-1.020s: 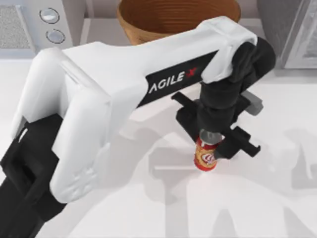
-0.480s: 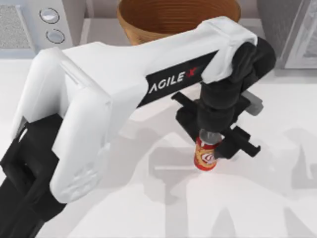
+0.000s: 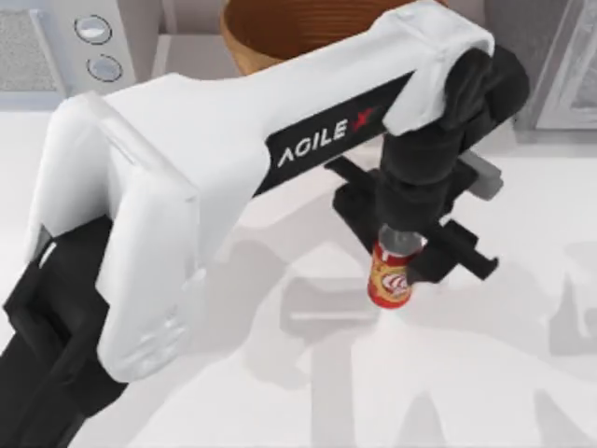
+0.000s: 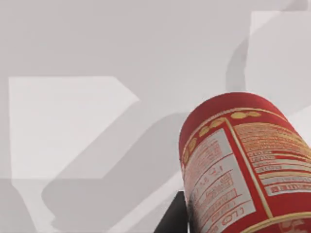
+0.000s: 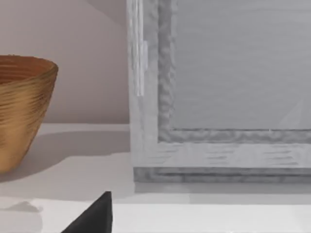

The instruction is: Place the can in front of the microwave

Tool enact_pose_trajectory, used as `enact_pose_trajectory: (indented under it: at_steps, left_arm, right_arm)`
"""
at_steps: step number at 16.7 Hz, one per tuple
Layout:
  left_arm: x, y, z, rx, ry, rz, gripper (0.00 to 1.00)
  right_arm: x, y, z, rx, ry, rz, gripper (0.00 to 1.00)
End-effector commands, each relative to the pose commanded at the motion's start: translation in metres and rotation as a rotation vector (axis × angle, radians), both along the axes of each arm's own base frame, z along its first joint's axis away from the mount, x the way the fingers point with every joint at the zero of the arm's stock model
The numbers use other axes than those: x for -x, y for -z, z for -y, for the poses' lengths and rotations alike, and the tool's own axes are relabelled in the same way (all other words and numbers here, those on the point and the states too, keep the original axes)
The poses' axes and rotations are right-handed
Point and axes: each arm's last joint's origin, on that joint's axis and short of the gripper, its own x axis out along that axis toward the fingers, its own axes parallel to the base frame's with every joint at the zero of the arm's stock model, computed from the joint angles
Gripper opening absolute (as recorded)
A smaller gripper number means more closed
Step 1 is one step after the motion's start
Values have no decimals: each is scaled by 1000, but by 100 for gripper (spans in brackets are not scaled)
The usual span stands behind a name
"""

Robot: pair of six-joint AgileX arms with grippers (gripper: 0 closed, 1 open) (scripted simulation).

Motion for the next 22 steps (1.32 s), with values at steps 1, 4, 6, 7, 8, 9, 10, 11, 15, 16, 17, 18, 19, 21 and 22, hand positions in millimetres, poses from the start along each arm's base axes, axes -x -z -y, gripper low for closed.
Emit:
enact_pose_trajectory:
  at_steps: [1, 4, 6, 7, 8, 9, 10, 11, 15, 16, 17, 18, 19, 21, 22]
  left_arm:
    - [0, -7, -1, 0, 0, 0, 0]
    - [0, -14, -1, -1, -1, -1, 0]
    - [0, -13, -1, -2, 0, -1, 0]
    - [0, -13, -2, -4, 0, -3, 0]
    - [-3, -10, -5, -18, -5, -14, 0]
    - [-8, -6, -12, -40, -13, -31, 0]
    - [-15, -3, -22, -63, -25, -50, 0]
    - [-23, -2, -35, -85, -41, -69, 0]
    - [-72, -7, -115, -135, -150, -131, 0]
    - [-87, -10, -144, -132, -193, -141, 0]
    - [-102, -15, -177, -120, -245, -142, 0]
    - [-115, -20, -214, -100, -304, -136, 0]
    - [-126, -25, -256, -78, -371, -126, 0]
    - [-137, -31, -342, -45, -509, -112, 0]
    - [-137, -30, -381, -33, -567, -105, 0]
  right_arm:
    - [0, 0, 0, 0, 0, 0, 100]
    - [0, 0, 0, 0, 0, 0, 100]
    - [0, 0, 0, 0, 0, 0, 100]
    - [0, 0, 0, 0, 0, 0, 100]
    - [0, 0, 0, 0, 0, 0, 100]
    - [0, 0, 0, 0, 0, 0, 100]
    - [0, 0, 0, 0, 0, 0, 100]
    - [0, 0, 0, 0, 0, 0, 100]
    - [0, 0, 0, 0, 0, 0, 100]
    - [0, 0, 0, 0, 0, 0, 100]
    - [0, 0, 0, 0, 0, 0, 100]
    - [0, 0, 0, 0, 0, 0, 100]
    - [0, 0, 0, 0, 0, 0, 100]
    - [0, 0, 0, 0, 0, 0, 100]
    - [0, 0, 0, 0, 0, 0, 100]
